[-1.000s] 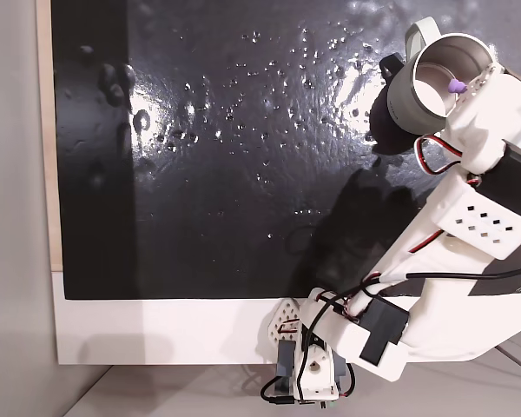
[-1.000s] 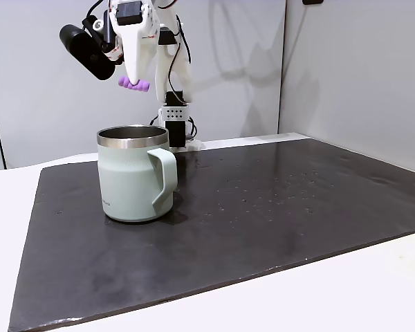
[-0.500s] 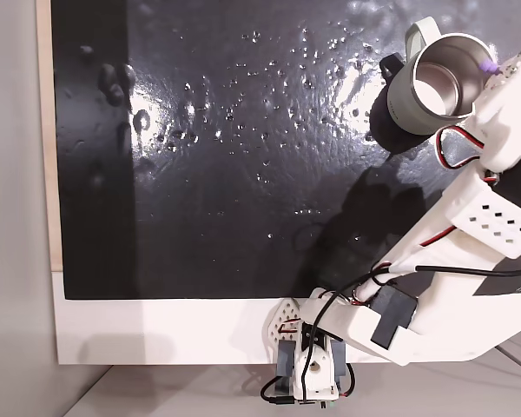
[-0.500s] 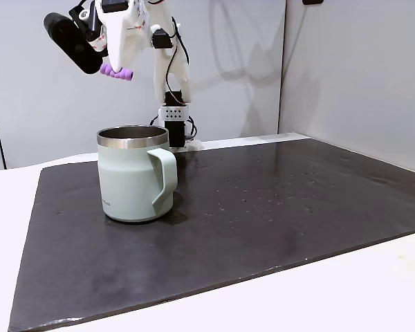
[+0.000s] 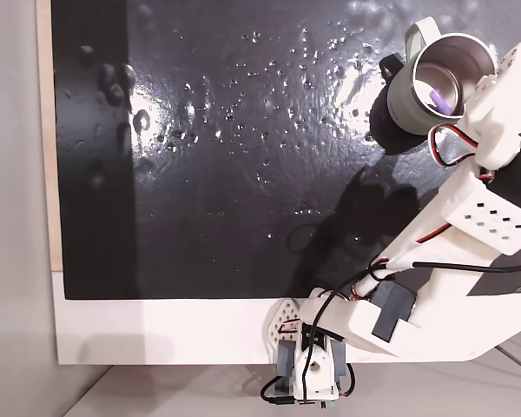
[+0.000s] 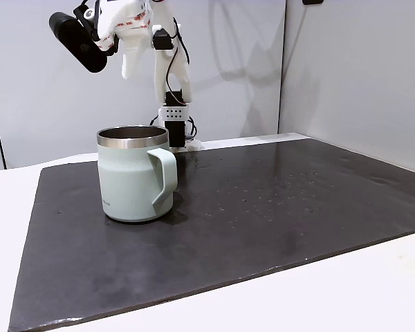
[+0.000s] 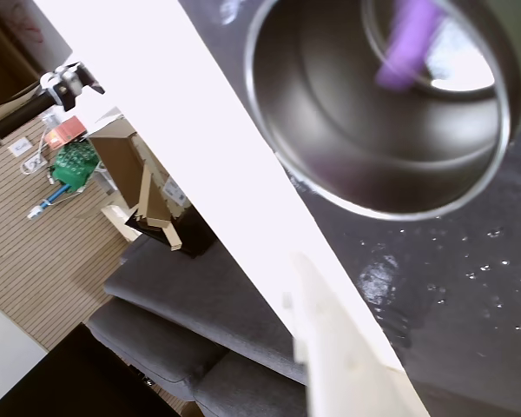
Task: Grasp a pengrip and put it in the cup.
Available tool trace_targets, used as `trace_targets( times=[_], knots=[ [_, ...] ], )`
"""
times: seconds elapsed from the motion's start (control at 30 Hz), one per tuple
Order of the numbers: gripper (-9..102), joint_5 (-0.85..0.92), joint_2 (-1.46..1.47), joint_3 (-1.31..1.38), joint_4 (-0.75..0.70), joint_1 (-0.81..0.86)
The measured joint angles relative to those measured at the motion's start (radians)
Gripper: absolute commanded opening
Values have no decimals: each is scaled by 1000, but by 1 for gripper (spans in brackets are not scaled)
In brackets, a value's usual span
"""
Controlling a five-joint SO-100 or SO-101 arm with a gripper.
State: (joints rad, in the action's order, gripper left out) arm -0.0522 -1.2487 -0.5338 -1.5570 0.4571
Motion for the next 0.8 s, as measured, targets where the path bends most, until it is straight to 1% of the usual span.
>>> trace_targets(
  times=[0.37,0.8],
  knots=[
    [35,0,21,147,-107,-21],
    [33,0,23,158,-124,-38]
  ],
)
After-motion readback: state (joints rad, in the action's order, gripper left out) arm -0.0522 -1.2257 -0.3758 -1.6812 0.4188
